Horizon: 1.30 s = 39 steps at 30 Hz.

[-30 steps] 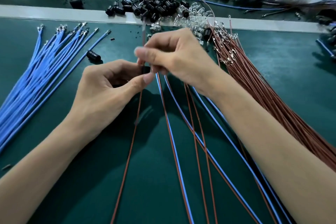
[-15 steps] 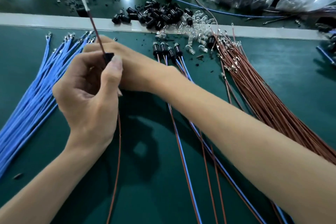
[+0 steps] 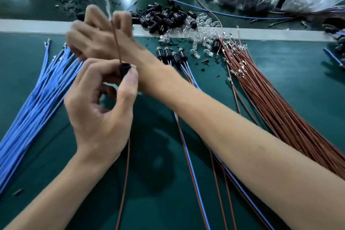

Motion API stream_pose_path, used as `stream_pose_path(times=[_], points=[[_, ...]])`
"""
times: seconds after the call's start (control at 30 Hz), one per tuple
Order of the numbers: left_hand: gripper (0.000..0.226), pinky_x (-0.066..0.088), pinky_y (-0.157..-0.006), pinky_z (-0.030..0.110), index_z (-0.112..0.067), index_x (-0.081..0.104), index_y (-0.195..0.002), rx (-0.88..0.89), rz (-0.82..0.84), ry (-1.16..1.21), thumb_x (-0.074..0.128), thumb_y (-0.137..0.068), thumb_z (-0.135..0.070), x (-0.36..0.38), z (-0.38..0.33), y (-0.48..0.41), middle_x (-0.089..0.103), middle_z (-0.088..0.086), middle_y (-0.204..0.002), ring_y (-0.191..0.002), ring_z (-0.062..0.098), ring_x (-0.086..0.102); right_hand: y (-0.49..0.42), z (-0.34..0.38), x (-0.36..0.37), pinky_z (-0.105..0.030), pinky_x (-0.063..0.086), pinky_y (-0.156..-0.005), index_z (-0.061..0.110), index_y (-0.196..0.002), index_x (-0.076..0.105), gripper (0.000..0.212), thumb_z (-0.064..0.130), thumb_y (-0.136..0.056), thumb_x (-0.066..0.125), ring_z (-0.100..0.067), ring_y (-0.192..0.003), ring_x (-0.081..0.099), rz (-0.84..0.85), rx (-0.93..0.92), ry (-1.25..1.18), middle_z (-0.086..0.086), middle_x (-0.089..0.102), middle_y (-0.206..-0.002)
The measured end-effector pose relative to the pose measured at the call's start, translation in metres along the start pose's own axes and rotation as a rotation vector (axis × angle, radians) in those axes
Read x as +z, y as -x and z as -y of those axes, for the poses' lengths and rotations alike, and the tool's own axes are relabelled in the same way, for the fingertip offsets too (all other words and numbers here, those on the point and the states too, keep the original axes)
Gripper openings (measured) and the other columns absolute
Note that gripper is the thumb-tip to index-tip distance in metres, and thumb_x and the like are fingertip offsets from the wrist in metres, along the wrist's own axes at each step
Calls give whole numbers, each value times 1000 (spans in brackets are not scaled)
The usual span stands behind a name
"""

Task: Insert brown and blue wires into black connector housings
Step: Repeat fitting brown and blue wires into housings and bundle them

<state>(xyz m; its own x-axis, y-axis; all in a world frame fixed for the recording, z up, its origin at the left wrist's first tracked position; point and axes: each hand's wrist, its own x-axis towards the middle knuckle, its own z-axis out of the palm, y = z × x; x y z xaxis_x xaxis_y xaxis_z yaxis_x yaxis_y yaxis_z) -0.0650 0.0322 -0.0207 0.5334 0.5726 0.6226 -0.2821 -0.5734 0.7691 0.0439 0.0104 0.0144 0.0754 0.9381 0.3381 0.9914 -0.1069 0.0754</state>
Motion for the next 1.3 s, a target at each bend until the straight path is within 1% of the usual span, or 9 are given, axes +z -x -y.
stream_pose_path(times=[0.17, 0.3, 0.4, 0.53, 0.73, 0.8, 1.0, 1.1, 1.3], points=[[11, 43, -71, 18, -20, 59, -93, -23, -10, -142, 60, -91, -30, 0, 4, -1, 41, 1, -117, -105, -3, 46, 24, -33, -17, -28, 27, -80, 11, -100, 60, 22, -4, -90, 49, -18, -104, 50, -190, 113, 9, 2, 63, -100], [8, 36, -99, 22, -29, 62, -92, -98, 160, -401, 62, -85, -33, -1, 6, -1, 48, -6, -122, -115, 15, 44, 74, -53, -25, -29, 42, -80, -1, -88, 66, 10, -9, -86, 60, -29, -88, 55, -320, 203, -59, -11, 66, -87], [15, 46, -89, 34, -24, 68, -90, -207, 220, -427, 61, -82, -34, 1, 6, 0, 61, -14, -99, -93, 11, 57, 97, -59, -23, -28, 44, -77, -2, -85, 68, 9, -5, -87, 59, -29, -84, 57, -459, 301, -8, -12, 66, -84], [7, 46, -66, 26, -28, 62, -86, -213, 273, -345, 61, -83, -34, 4, -1, 1, 59, -24, -80, -63, -6, 55, 100, -46, -16, -8, 41, -77, -6, -87, 65, 4, -4, -84, 63, -16, -82, 52, -646, 501, -168, -21, 61, -89], [10, 46, -62, 17, -19, 65, -91, -187, 394, -218, 62, -84, -26, 3, -7, 1, 65, -15, -84, -69, 9, 61, 91, -22, -14, -27, 47, -59, 5, -96, 72, 17, 18, -91, 62, -9, -60, 55, -206, 549, -926, -4, 68, -70], [15, 45, -60, 16, -14, 68, -91, -185, 426, -208, 62, -83, -26, 4, -7, 2, 66, -14, -84, -67, 7, 61, 88, -17, -11, -14, 36, -50, 7, -91, 71, 14, 15, -93, 59, -2, -52, 44, -232, 611, -1153, 8, 56, -58], [13, 36, -56, 5, -16, 68, -87, -224, 383, -201, 62, -84, -27, 3, -5, 3, 63, -17, -79, -60, -8, 53, 87, -30, -12, -13, 31, -40, 14, -72, 48, 29, 14, -101, 43, -5, -43, 42, -614, 935, -1276, 6, 48, -56], [15, 39, -57, 8, -18, 68, -87, -264, 357, -203, 62, -84, -31, 2, -4, 2, 64, -17, -79, -64, -2, 58, 87, -33, -15, -16, 33, -39, 14, -74, 46, 28, 15, -102, 40, -7, -43, 45, -749, 1018, -1307, 1, 51, -62], [12, 50, -62, 42, -28, 67, -88, -327, 392, -117, 60, -82, -36, 3, -8, 2, 70, 0, -78, -70, 33, 65, 85, -15, -14, -17, 41, -46, 12, -84, 57, 13, 6, -95, 53, -4, -51, 57, -301, 706, -1297, 6, 62, -68]])
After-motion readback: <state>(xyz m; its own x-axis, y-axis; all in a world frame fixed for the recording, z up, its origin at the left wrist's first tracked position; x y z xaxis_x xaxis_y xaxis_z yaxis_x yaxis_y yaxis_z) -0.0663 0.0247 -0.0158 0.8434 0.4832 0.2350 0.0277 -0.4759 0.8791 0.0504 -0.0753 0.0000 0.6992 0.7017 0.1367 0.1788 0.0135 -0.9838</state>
